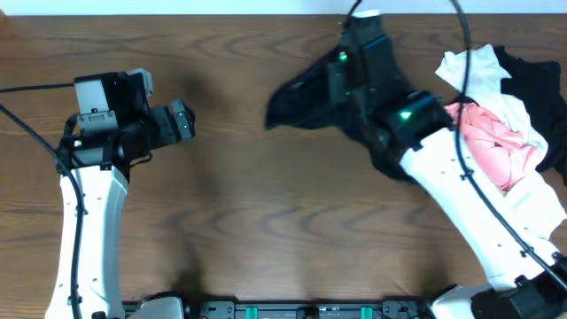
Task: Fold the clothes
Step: 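Drag the black jacket leftward to the table center with the right gripper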
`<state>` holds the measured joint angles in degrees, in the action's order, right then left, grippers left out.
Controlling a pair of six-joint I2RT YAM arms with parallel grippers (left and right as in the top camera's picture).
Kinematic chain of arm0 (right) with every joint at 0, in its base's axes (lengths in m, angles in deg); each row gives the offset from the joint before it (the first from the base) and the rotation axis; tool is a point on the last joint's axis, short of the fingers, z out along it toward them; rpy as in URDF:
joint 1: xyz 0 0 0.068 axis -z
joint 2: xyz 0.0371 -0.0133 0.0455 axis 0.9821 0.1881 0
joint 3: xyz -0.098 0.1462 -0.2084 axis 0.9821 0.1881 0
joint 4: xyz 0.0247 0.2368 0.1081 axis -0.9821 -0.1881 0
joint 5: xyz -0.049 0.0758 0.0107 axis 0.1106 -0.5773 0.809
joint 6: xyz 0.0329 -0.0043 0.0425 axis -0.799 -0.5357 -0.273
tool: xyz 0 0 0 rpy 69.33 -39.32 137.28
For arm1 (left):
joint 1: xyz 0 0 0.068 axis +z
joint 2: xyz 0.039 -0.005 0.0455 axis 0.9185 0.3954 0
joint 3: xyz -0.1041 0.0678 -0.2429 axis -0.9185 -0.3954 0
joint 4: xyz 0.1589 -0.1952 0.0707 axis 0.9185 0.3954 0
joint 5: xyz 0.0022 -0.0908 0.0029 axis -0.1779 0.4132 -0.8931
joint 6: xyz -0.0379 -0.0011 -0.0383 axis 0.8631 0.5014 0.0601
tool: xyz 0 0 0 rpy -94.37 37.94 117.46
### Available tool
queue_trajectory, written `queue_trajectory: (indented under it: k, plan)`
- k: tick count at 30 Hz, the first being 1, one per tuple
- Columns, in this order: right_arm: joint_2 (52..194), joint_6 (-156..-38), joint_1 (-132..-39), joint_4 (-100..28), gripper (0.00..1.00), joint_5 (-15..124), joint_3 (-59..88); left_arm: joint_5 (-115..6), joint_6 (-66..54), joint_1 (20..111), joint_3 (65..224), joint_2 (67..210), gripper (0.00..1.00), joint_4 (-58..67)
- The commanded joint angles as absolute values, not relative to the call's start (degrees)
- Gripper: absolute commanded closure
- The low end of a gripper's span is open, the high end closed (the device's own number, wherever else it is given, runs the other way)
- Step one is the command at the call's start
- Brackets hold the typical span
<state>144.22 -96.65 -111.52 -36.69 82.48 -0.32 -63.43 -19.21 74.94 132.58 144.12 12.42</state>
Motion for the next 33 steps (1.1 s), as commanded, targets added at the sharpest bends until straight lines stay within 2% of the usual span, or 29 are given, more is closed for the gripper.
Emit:
queue_trajectory:
  k: [1,6,7,8,9,12,19,23,26,33]
  plan:
    - [147.45,-101.07,-114.93,-34.83,0.99,82.81,-1.79,-63.56,-18.7,75.11,133.32,143.99,0.02,13.45]
    - [153.66,-103.6,-119.25,-34.15,0.99,82.83,-1.79,-63.6,-18.73,75.18,133.32,143.97,0.02,13.78]
    - [154.86,-103.82,-120.13,-34.13,0.91,82.92,-1.79,-63.6,-18.73,75.18,133.32,143.97,0.02,13.78]
    - [155.54,-103.82,-120.74,-34.15,0.73,82.94,-1.79,-63.6,-18.75,75.18,133.32,143.97,0.02,13.78]
    - [155.78,-103.82,-121.2,-34.17,0.59,83.07,-1.79,-63.62,-18.75,75.18,133.32,143.97,0.02,13.78]
    - [154.88,-103.75,-121.5,-34.24,0.47,83.58,-2.03,-64.04,-18.75,75.18,133.32,143.99,0.02,13.76]
    - [148.98,-103.32,-119.78,-37.98,0.43,81.7,-2.44,-63.54,-18.77,75.16,133.1,144.4,0.02,13.82]
    - [148.0,-103.45,-119.58,-44.99,0.33,76.34,-2.42,-63.49,-19.8,75.14,133.1,146.5,0.02,13.25]
    - [148.83,-106.55,-120.02,-51.61,0.29,75.12,-2.33,-63.03,-19.8,74.94,133.1,149.93,0.02,11.68]
    - [150.47,-109.85,-120.43,-59.2,0.26,74.92,-1.2,-55.47,-20.26,73.1,133.1,158.72,0.02,6.85]
